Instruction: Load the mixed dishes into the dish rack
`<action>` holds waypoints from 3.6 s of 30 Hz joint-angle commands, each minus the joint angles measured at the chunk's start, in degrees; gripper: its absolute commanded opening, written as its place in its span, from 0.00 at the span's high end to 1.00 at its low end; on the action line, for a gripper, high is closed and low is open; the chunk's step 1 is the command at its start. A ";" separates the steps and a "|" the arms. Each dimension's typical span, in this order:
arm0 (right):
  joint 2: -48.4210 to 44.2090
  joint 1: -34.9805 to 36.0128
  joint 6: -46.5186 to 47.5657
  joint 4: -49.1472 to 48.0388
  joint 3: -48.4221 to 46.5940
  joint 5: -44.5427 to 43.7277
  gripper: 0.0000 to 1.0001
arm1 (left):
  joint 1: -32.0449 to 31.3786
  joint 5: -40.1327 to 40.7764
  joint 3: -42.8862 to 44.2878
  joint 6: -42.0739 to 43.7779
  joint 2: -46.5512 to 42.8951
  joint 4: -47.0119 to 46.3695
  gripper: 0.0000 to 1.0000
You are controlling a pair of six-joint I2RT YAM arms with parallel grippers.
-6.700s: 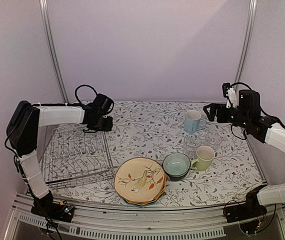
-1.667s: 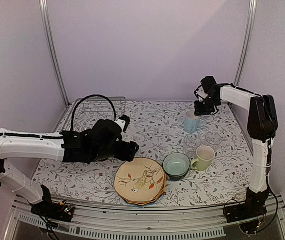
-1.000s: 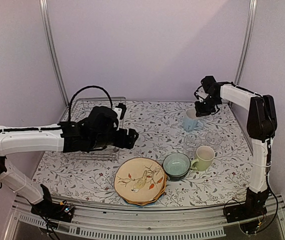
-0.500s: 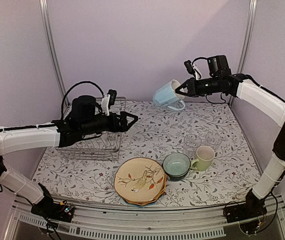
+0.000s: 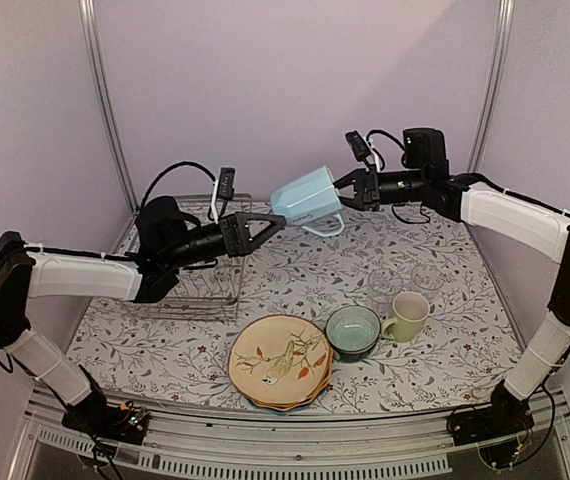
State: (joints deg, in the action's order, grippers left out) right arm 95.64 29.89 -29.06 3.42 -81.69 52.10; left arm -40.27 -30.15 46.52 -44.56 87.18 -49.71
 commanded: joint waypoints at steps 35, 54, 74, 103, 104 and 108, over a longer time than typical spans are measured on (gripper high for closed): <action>2.24 1.65 -13.87 -19.86 2.84 10.21 0.64 | 1.15 -6.19 2.84 -0.59 1.36 -10.13 1.00; -3.42 -3.52 -1.14 -5.62 8.71 -2.95 0.03 | 23.24 29.89 29.38 30.83 -6.43 76.18 1.00; -4.15 -3.52 2.05 -6.20 14.85 -3.78 0.03 | 34.47 33.30 78.36 38.21 37.76 106.69 0.90; -2.68 -3.52 2.13 -6.98 17.59 -4.02 0.03 | 36.32 31.51 89.36 36.89 54.38 111.52 0.42; -2.57 -3.52 2.11 -6.94 17.68 -4.02 0.03 | 36.32 31.43 89.31 36.83 54.49 111.23 0.38; -2.30 -3.52 2.16 -6.96 17.94 -3.92 0.03 | 36.32 31.34 89.05 36.61 54.21 110.18 0.24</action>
State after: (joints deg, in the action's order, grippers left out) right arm 93.25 26.24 -27.53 -3.03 -64.75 48.53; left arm -4.49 2.00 135.09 -7.42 139.55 61.32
